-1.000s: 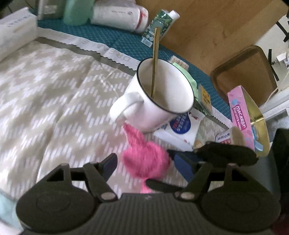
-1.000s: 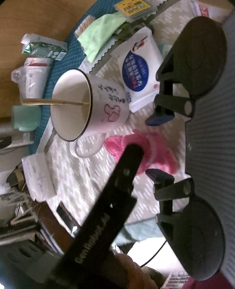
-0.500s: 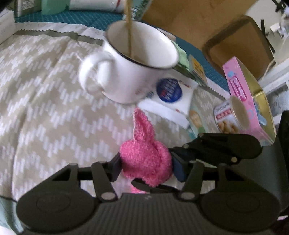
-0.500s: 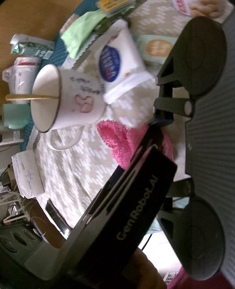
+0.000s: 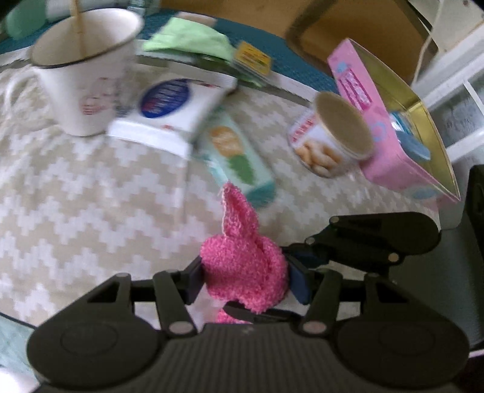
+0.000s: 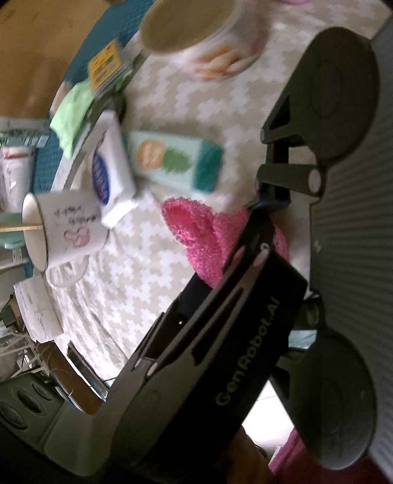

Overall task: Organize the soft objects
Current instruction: 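Carry the pink sock into the gold tin and open the left gripper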

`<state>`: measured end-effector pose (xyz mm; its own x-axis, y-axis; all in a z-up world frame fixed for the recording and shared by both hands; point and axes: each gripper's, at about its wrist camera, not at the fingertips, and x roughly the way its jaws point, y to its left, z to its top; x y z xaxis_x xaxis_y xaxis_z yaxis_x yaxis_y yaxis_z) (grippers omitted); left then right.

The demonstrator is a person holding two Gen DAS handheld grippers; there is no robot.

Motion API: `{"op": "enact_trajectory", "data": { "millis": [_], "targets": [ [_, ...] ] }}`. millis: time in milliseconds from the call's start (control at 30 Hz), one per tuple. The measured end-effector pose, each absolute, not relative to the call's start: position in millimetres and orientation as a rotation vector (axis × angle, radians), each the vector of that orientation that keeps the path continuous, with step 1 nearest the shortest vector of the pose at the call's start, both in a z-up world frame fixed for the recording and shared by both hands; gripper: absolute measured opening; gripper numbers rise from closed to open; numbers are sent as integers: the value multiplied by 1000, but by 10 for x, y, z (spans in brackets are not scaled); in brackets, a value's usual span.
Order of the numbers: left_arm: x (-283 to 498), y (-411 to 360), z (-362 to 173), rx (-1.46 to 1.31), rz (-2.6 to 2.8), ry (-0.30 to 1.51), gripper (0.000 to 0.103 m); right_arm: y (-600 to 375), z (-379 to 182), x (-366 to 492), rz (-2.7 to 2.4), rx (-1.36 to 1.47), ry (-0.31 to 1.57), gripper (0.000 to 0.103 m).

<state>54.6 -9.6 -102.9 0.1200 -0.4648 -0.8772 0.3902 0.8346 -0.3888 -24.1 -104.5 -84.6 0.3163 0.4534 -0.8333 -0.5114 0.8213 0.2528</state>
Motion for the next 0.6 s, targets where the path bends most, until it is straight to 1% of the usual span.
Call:
{"op": "enact_trajectory", "data": {
  "millis": [300, 600],
  "targets": [
    [343, -526, -1015, -36, -655, 1314, 56, -1453, -860, -453, 600, -34, 1069, 48],
    [232, -1118, -1039, 31, -738, 1327, 56, -1913, -854, -672, 511, 11, 1056, 48]
  ]
}}
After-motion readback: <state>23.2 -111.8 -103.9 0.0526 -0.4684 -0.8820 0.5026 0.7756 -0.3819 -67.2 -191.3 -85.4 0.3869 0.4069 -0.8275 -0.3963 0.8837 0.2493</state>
